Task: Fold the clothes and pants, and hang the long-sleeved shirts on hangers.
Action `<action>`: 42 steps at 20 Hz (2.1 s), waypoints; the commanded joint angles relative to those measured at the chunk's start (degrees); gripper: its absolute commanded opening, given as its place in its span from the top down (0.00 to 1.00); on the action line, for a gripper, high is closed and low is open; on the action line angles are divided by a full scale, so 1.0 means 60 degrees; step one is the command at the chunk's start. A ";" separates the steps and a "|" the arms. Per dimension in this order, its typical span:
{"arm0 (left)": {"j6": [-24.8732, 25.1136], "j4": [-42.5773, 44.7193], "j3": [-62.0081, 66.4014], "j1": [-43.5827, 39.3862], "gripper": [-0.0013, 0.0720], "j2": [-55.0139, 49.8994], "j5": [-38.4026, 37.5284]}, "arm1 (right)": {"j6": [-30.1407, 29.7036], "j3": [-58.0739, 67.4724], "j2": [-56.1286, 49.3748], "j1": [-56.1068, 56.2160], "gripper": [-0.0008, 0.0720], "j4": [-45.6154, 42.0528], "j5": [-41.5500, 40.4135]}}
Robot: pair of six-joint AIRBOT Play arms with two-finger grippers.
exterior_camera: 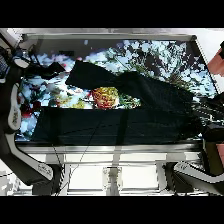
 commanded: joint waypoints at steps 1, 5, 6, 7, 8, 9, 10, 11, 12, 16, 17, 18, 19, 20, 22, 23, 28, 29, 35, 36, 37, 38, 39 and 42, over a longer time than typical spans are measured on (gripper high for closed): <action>-0.0448 -0.0033 0.1078 0.0015 0.10 -0.1373 -0.0936 | -0.0080 0.0011 -0.0004 0.0466 0.17 0.0357 -0.0138; -0.0441 0.0047 0.1096 -0.0007 0.11 -0.1727 -0.1013 | -0.0066 0.0011 -0.0004 0.1293 0.17 0.0361 -0.1013; -0.0441 0.0047 0.1096 -0.0022 0.11 -0.1796 -0.1013 | -0.0066 0.0011 -0.0004 0.1515 0.17 0.0364 -0.1147; -0.0444 0.0149 0.1096 -0.0036 0.11 -0.1858 -0.0940 | -0.0069 0.0011 -0.0004 0.1719 0.17 0.0364 -0.1242; -0.0477 0.0375 0.1096 -0.0069 0.11 -0.1898 -0.0827 | -0.0066 0.0011 -0.0004 0.1905 0.17 0.0364 -0.1315; -0.0627 0.0667 0.1096 -0.0131 0.11 -0.1909 -0.0663 | -0.0066 0.0011 -0.0004 0.2073 0.17 0.0364 -0.1326; -0.0656 0.0845 0.1096 -0.0160 0.11 -0.1905 -0.0488 | -0.0066 0.0011 -0.0004 0.2204 0.17 0.0357 -0.1330; -0.0656 0.0831 0.1096 -0.0178 0.13 -0.1905 -0.0346 | -0.0069 0.0011 -0.0004 0.2310 0.17 0.0357 -0.1333; -0.0648 0.0834 0.1096 -0.0208 0.21 -0.1905 -0.0288 | -0.0066 0.0011 -0.0004 0.2393 0.18 0.0353 -0.1362; -0.0576 0.0831 0.1096 -0.0441 0.40 -0.1923 -0.0197 | -0.0055 0.0011 -0.0004 0.2455 0.18 0.0372 -0.1563; -0.0481 0.0831 0.1096 -0.0521 0.58 -0.1923 -0.0102 | -0.0055 0.0007 -0.0004 0.2455 0.18 0.0357 -0.1552; -0.0350 0.0838 0.1096 -0.0601 0.70 -0.1923 -0.0004 | -0.0055 0.0007 -0.0004 0.2455 0.18 0.0364 -0.1552; -0.0321 0.0831 0.1096 -0.0659 0.85 -0.1923 0.0084 | -0.0055 0.0007 -0.0004 0.2455 0.18 0.0361 -0.1552; -0.0255 0.0831 0.1096 -0.0688 0.94 -0.1916 0.0113 | -0.0044 0.0007 -0.0004 0.2455 0.18 0.0361 -0.1555; -0.0270 0.0845 0.1100 -0.0652 0.94 -0.1854 -0.0018 | 0.0022 0.0007 -0.0004 0.2455 0.18 0.0361 -0.1563; -0.0335 0.0954 0.1104 -0.0557 0.94 -0.1745 -0.0153 | 0.0036 0.0011 -0.0004 0.2455 0.18 0.0368 -0.1563; -0.2171 0.5854 0.1115 0.0390 0.94 0.0022 -0.1759 | 0.0098 -0.0018 -0.0058 0.2463 0.19 0.0386 -0.1563; -0.2470 0.7165 0.1115 0.0663 0.94 0.0444 -0.2229 | 0.0091 -0.0018 -0.0135 0.2539 0.19 0.0379 -0.1563; -0.2725 0.8513 0.1115 0.2805 0.94 0.1905 -0.4047 | 0.0015 -0.0025 -0.1260 0.3956 0.24 0.0364 -0.2521; -0.2725 0.8404 0.1111 0.3009 0.94 0.1891 -0.4397 | 0.0018 -0.0025 -0.1472 0.4211 0.24 0.0364 -0.2674; -0.2699 0.8357 0.1111 0.3151 0.94 0.1847 -0.4688 | 0.0018 -0.0025 -0.1672 0.4448 0.24 0.0364 -0.2860; -0.2688 0.8368 0.1111 0.3213 0.93 0.1814 -0.4881 | 0.0018 -0.0025 -0.1829 0.4626 0.24 0.0364 -0.2983; -0.2659 0.8368 0.1111 0.3246 0.93 0.1803 -0.4925 | 0.0018 -0.0025 -0.1967 0.4776 0.24 0.0368 -0.3071; -0.2623 0.8309 0.1137 0.3173 0.94 0.1803 -0.4688 | 0.0033 -0.0007 -0.2259 0.5031 0.24 0.0379 -0.3304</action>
